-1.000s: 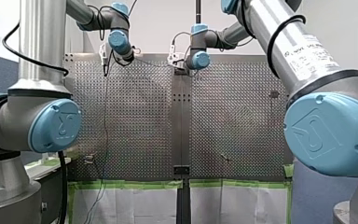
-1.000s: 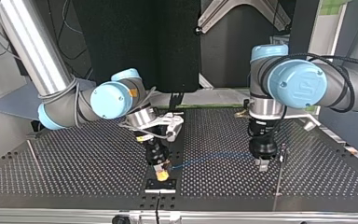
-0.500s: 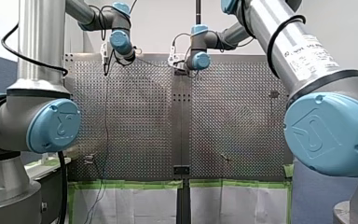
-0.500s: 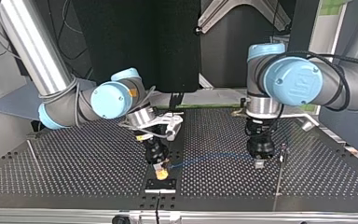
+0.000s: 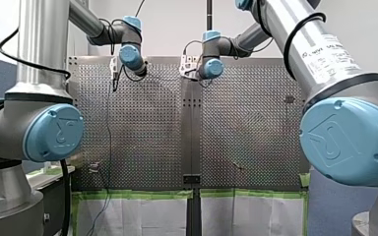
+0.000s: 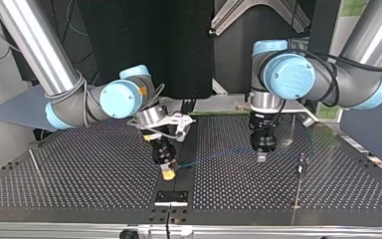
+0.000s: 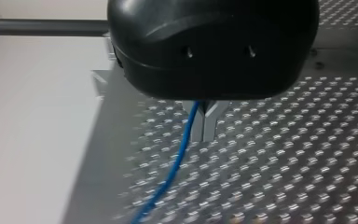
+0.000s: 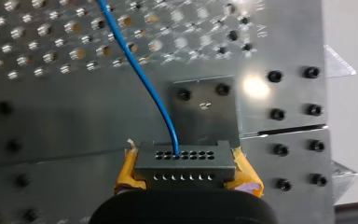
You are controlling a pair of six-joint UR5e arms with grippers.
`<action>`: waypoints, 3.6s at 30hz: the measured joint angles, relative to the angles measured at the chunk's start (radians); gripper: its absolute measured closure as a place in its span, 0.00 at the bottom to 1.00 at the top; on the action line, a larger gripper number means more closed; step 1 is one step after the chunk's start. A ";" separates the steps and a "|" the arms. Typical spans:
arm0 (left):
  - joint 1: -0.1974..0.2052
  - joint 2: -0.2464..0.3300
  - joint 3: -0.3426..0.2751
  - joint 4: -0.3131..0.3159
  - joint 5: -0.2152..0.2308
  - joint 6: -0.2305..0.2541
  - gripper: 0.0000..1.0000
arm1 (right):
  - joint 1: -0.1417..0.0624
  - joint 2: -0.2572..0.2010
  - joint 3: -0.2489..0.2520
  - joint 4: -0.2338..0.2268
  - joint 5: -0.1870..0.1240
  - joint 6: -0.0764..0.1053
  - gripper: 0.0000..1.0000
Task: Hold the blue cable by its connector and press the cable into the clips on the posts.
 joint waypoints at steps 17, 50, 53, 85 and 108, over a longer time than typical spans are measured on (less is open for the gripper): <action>-0.142 -0.149 -0.152 0.153 -0.122 -0.031 1.00 | 0.023 -0.012 0.161 -0.099 0.153 -0.029 1.00; -0.275 -0.374 -0.241 0.432 -0.140 -0.081 1.00 | -0.038 0.127 0.448 -0.385 0.224 -0.007 1.00; -0.273 -0.401 -0.241 0.459 -0.152 -0.079 1.00 | -0.047 0.148 0.469 -0.406 0.234 -0.005 1.00; -0.291 -0.622 -0.240 0.595 -0.154 -0.080 1.00 | -0.082 0.180 0.747 -0.685 0.475 0.064 1.00; -0.426 -0.731 -0.128 0.617 -0.176 -0.149 1.00 | -0.258 0.194 0.954 -0.858 0.361 0.008 1.00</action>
